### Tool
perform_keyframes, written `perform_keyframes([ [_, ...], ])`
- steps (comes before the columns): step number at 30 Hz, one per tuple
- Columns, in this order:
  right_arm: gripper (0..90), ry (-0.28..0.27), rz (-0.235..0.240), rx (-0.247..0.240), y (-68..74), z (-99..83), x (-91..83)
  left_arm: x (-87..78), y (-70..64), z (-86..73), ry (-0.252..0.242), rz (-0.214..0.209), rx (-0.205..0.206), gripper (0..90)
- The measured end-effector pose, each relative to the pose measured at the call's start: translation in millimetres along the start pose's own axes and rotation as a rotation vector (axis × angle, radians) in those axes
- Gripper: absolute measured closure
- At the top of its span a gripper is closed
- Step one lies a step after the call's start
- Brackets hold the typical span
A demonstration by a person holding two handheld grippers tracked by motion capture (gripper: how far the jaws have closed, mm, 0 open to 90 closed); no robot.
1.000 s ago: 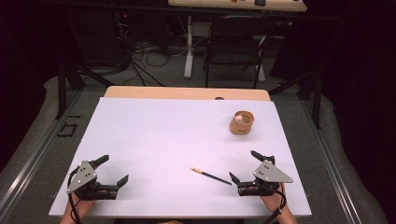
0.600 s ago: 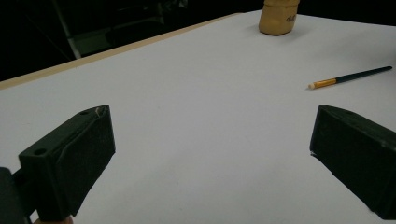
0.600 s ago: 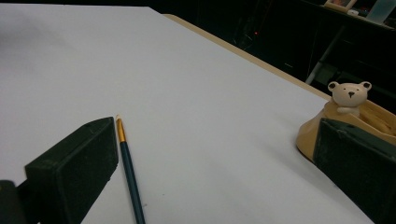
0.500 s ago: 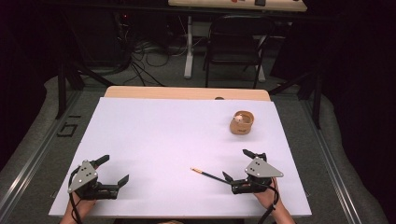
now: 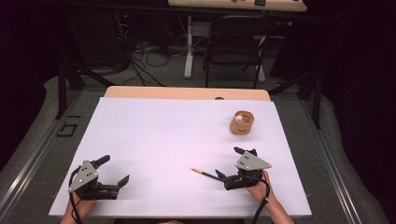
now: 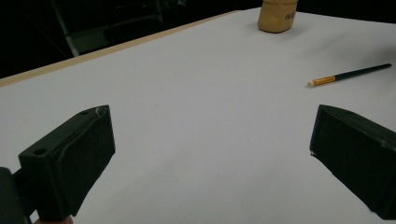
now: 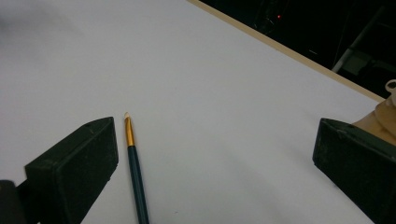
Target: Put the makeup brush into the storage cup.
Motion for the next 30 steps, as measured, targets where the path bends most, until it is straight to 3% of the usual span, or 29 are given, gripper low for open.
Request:
perform_keyframes([
  [19, 0.0, 0.067, 0.052, 0.001, 3.9, 0.7, 20.0, -0.4, -0.7, -0.8, 0.006, -0.007, 0.007, 0.0],
  [30, 0.0, 0.111, 0.077, -0.023, 10.8, 3.6, 28.1, -0.9, -1.3, -0.9, 0.007, -0.009, 0.01, 0.0],
])
Point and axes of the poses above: each handheld gripper's, and its own axes: x roughly forward along the jaws, z roughly out of its top, y roughly to its left, the point moved 9 cm from there along x, roughly forward along the jaws, and after that the axes turned 7 degrees about z, right-handed, at the moved point
